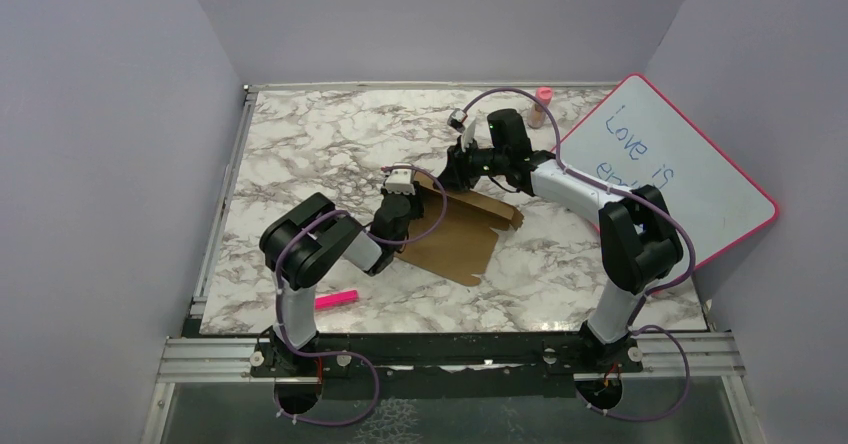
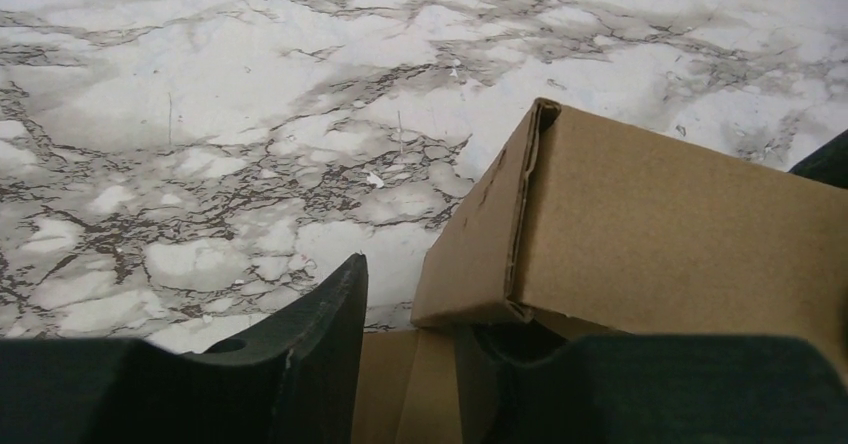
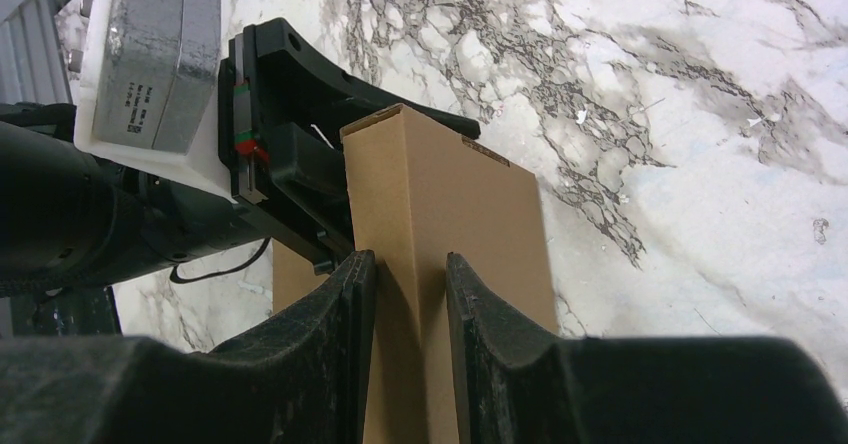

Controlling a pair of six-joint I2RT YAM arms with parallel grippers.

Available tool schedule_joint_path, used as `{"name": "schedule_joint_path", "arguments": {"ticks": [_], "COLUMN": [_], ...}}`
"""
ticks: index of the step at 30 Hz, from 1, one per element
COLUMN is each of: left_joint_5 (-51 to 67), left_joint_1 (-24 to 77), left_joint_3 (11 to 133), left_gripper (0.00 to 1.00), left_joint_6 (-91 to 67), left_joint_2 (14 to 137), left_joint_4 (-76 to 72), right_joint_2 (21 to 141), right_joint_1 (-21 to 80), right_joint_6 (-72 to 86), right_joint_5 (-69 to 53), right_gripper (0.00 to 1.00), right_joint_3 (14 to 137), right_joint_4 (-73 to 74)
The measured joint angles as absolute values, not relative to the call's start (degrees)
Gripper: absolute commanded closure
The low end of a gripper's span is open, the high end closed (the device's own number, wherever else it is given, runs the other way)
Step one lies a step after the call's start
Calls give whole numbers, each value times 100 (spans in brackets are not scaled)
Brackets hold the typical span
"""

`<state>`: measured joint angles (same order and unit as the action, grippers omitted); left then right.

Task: Fold the paper box

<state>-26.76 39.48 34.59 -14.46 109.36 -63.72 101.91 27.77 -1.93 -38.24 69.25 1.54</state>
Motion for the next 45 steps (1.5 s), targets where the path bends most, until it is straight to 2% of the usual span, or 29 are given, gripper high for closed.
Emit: {"name": "schedule_joint_path", "arguments": {"ticks": [3, 10, 18, 23, 26, 31, 39, 42, 45], "left_joint_5": [-2652, -2659, -2985, -3055, -3055, -3267, -3656, -3769, -3846], "left_joint_1": [3962, 4001, 4060, 4069, 4071, 4069, 4005, 3999, 4005], "left_joint_3": [3463, 3476, 3612, 3642, 3590, 3371, 3135, 3020, 2915], "left_gripper": [76, 80, 80, 76, 76, 76, 75, 71, 63], "left_joint_6": [-1487, -1678, -2003, -2126, -2180, -2191, -2187, -2189, -2191], "left_joint_2": [10986, 11028, 11026, 10986, 10892, 10676, 10265, 10099, 9953], "left_joint_4": [-6471, -6543, -6296, -6152, -6045, -5911, -5599, -5459, -5376], "right_joint_2": [10191, 10191, 10191, 10189, 10162, 9948, 9061, 8560, 8128], "right_joint_1": [2777, 2779, 2781, 2781, 2781, 2781, 2775, 2775, 2775], "right_joint_6": [-193, -193, -193, -193, -169, -106, 99, 309, 539], "right_joint_5": [-3826, -3826, -3824, -3824, -3820, -3612, -2578, -2112, -1710], "right_gripper": [65, 65, 65, 65, 60, 45, 33, 32, 31], "right_joint_3": [6925, 6925, 6925, 6901, 6886, 6744, 6479, 6296, 6090], "right_joint_4": [154, 154, 132, 110, 110, 231, 405, 403, 401]}}
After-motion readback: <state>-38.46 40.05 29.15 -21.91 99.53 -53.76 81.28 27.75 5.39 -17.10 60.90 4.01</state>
